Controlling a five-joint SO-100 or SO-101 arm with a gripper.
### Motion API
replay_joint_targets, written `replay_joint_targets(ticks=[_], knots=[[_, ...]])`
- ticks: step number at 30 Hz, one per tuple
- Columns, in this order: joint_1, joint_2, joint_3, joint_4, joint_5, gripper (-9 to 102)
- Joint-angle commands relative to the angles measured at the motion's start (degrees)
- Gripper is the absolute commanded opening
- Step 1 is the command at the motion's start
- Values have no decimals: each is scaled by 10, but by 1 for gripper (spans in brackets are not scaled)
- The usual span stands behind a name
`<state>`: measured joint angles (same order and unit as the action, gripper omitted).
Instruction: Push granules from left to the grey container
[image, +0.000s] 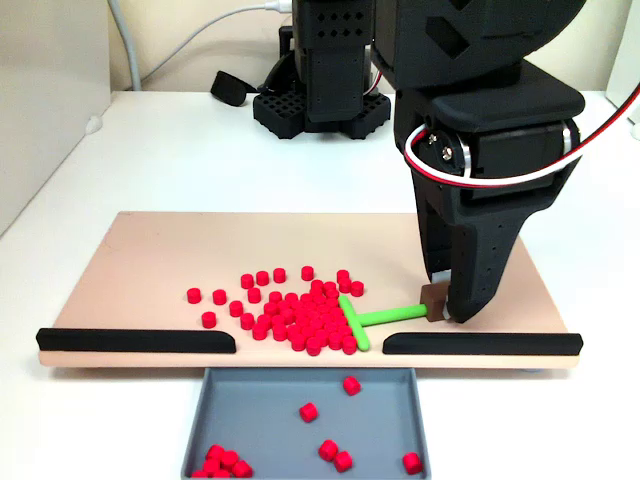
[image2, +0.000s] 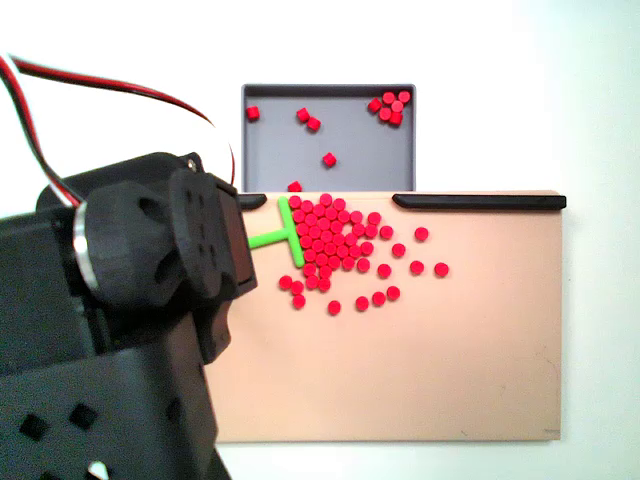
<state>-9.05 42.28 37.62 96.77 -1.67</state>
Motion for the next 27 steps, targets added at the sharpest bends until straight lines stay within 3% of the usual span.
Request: replay_joint_targets(ticks=[1,27], knots=[[6,2,-4,-3,-5,0],[-76,141,13,21,-31,0]])
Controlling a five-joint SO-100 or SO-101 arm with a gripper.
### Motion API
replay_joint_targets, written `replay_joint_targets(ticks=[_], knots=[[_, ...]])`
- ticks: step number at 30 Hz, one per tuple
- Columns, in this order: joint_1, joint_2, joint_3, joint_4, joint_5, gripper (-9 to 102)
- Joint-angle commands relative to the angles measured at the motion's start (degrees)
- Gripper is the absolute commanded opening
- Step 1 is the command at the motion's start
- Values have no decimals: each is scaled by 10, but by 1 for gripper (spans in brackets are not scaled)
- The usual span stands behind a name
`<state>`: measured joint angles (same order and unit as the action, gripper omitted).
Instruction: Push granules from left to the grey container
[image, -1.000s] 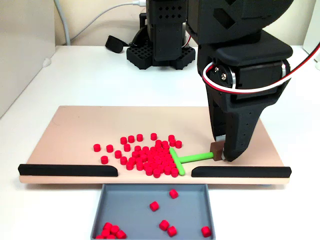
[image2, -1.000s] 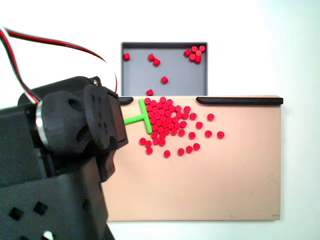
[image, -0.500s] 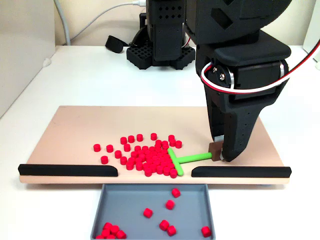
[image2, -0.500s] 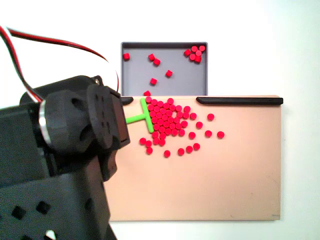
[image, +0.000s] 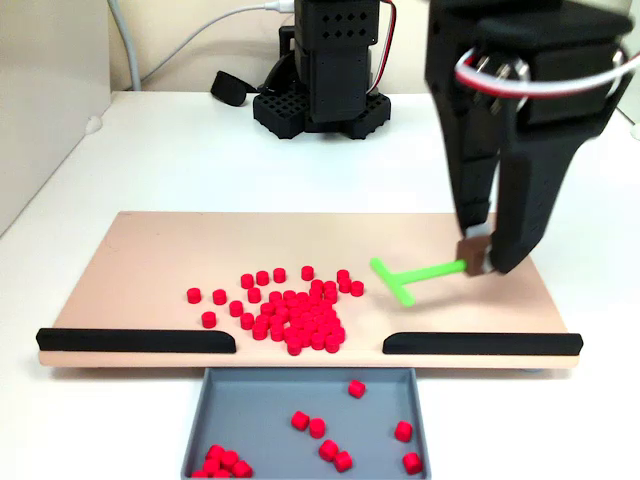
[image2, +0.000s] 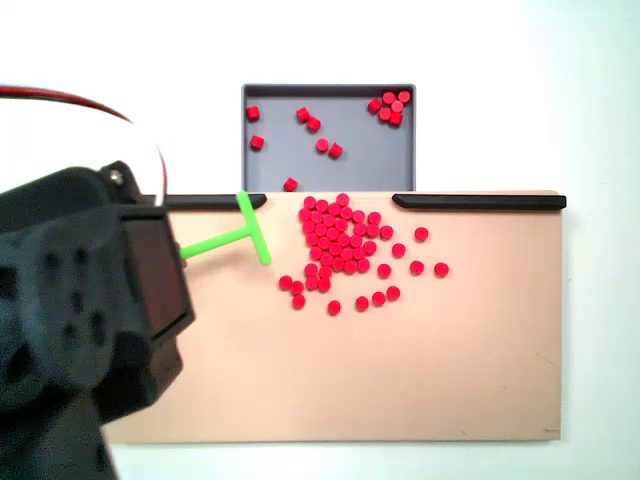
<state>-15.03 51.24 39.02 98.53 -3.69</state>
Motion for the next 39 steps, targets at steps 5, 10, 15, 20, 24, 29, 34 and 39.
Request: replay_joint_targets(ticks=[5,10,15,20,24,29,34,39], knots=[[-55,155,105,4,-72,0],[-61,288,265,4,-201,0],[-25,412,388,4,-372,0],[68,505,483,1,-544,0],[150,531,522,-4,-657,0],[200,509,529,-24,-727,0],[173,490,530,-45,-763,0],[127,488,530,-55,-781,0]])
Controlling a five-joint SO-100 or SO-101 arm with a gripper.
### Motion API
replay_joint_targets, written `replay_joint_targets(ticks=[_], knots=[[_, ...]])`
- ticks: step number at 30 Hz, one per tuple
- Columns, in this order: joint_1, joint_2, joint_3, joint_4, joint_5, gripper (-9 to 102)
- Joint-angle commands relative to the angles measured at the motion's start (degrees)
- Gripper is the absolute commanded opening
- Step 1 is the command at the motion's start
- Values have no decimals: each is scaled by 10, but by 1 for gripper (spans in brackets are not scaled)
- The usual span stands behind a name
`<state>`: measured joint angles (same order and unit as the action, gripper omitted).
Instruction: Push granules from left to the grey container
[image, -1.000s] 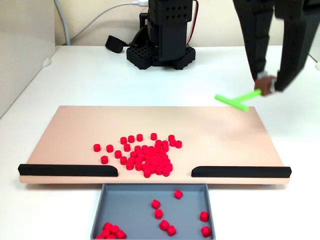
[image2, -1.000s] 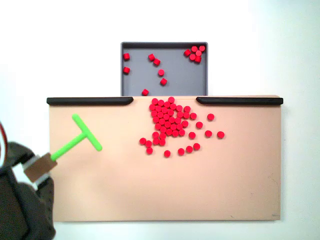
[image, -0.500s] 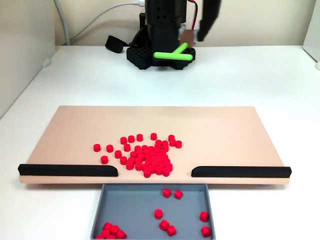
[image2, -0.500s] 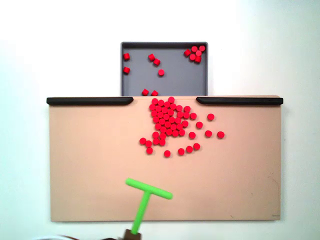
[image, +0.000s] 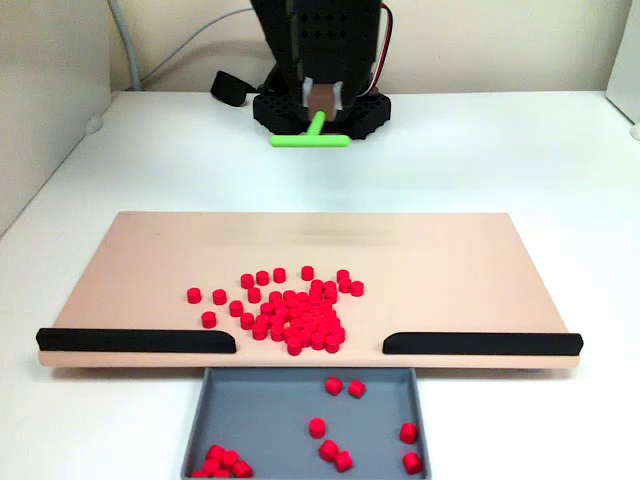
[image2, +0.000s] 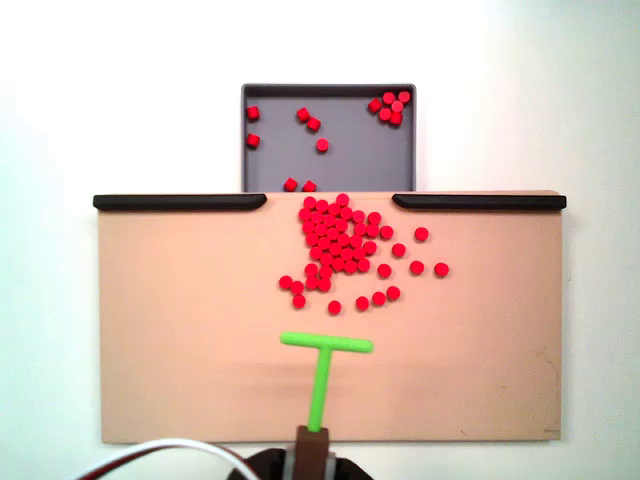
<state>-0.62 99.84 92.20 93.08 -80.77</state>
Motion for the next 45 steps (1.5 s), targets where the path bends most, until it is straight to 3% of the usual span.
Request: replay_joint_targets(ticks=[1,13,29,33,45], knots=[[-25,0,-2,-1,-16,0],[-25,10,-3,-3,-88,0],[28,2,-11,-3,-78,0],[25,-4,-11,-3,-37,0],[11,-10,-11,-3,-55,0]])
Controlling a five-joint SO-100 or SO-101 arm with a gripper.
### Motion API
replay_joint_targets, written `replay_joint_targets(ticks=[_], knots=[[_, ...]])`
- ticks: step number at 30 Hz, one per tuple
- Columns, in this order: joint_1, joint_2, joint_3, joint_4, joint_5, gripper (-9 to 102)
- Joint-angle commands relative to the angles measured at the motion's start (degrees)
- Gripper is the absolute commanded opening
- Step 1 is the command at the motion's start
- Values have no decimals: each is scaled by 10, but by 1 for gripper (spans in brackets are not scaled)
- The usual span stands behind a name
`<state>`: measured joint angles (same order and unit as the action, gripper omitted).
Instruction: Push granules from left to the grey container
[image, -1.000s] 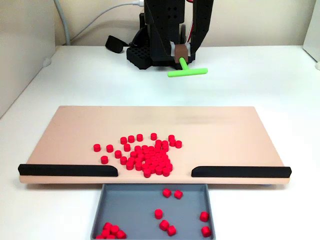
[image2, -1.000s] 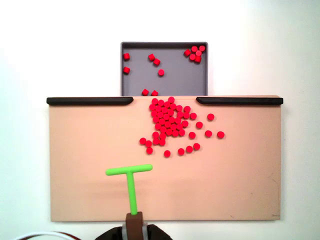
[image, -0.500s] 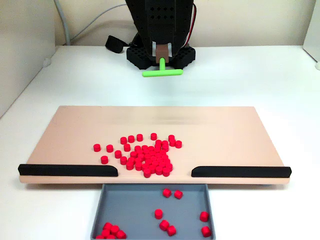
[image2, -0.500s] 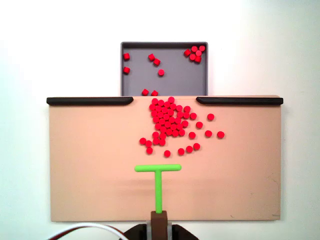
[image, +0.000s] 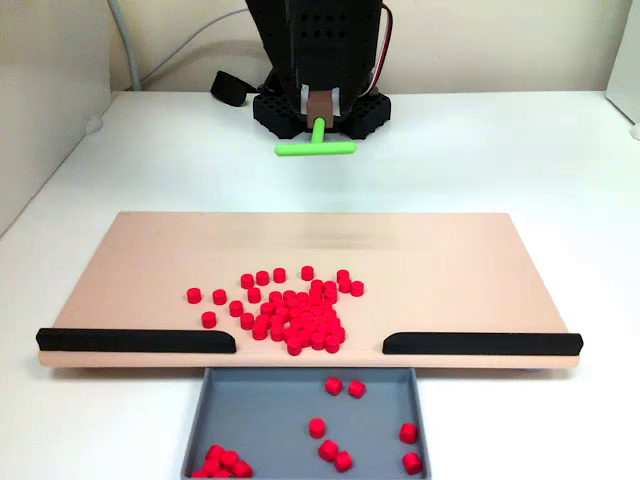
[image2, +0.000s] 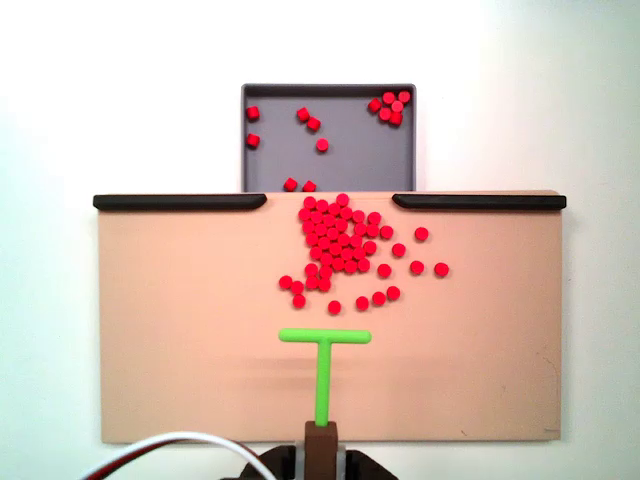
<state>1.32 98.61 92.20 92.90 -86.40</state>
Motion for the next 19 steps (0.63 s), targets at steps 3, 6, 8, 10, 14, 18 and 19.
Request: replay_joint_targets(ticks=[3,6,8,10,14,18,19], knots=[[-9,4,-12,-1,1,0],[-11,7,-12,-1,-1,0],[-14,8,-12,-1,3,0],[-18,8,-13,-1,11,0],[-19,8,-13,-1,17,0],[-16,9,-13,-1,16,0],[-16,10,-13,-1,16,0]])
